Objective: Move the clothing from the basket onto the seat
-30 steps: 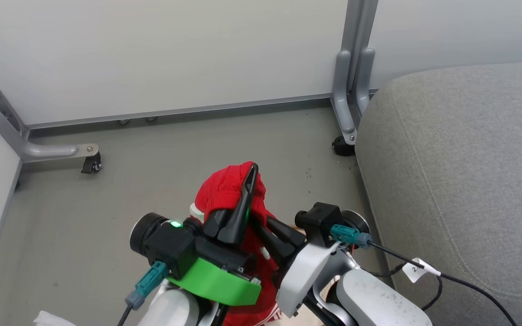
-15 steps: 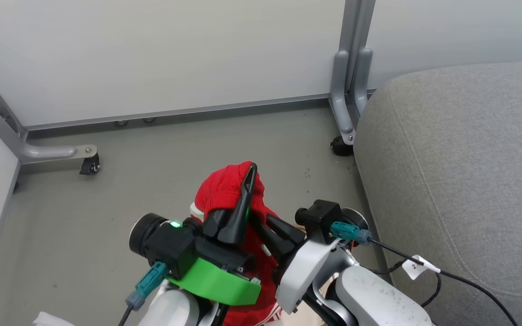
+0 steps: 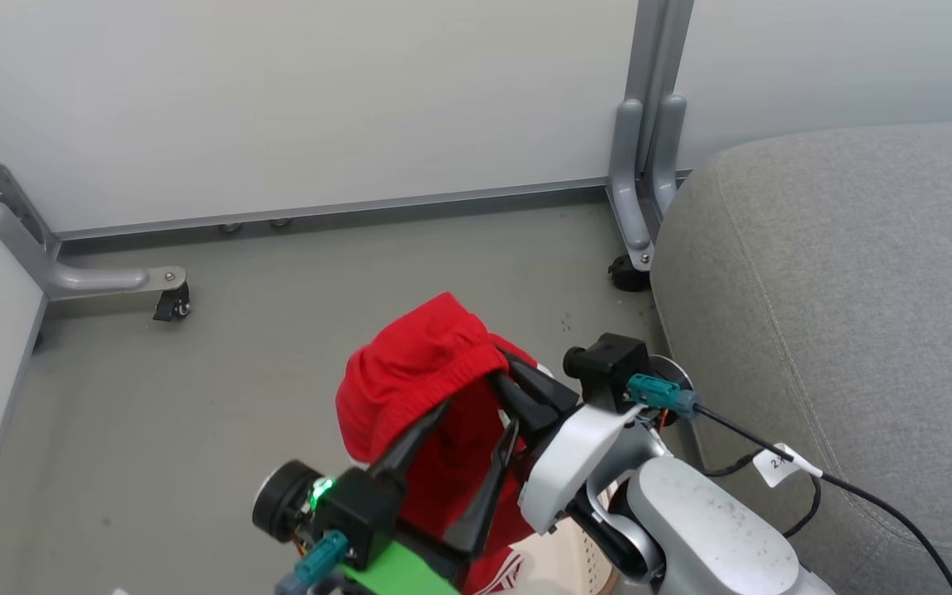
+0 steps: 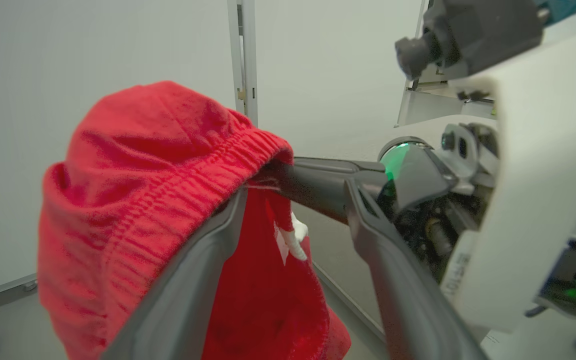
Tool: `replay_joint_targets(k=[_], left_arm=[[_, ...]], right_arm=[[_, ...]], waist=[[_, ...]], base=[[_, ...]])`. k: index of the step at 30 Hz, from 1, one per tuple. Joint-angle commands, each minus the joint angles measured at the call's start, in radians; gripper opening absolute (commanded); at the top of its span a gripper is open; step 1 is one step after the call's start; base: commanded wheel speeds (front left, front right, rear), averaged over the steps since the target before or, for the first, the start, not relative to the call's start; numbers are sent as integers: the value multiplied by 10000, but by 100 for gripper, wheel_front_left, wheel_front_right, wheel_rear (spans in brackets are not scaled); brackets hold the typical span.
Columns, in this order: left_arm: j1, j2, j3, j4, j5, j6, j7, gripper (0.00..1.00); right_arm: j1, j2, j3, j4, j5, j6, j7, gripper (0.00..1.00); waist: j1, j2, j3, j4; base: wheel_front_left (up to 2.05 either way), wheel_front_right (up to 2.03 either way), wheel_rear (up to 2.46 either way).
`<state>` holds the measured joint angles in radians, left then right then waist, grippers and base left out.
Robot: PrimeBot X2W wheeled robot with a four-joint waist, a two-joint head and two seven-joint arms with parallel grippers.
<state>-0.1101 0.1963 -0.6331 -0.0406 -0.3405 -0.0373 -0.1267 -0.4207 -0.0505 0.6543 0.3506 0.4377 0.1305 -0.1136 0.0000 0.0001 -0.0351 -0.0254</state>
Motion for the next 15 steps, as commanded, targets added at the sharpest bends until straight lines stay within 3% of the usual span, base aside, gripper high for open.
replay_joint_targets(k=[1, 7, 15], left_arm=[[244, 125, -68, 24, 91, -53, 85, 100], [739, 467, -408, 21, 155, -86, 342, 100], [859, 687, -265, -52, 247, 216, 275, 100]], right_arm=[[-172, -1, -70, 73, 29, 4, -73, 0], [-117, -17, -426, 550, 29, 4, -205, 0], [214, -16, -686, 907, 42, 4, -340, 0]], waist=[[0, -1, -10, 30], [0, -1, -57, 171], [0, -1, -68, 240]], base=[[0, 0, 0], [0, 0, 0], [0, 0, 0]])
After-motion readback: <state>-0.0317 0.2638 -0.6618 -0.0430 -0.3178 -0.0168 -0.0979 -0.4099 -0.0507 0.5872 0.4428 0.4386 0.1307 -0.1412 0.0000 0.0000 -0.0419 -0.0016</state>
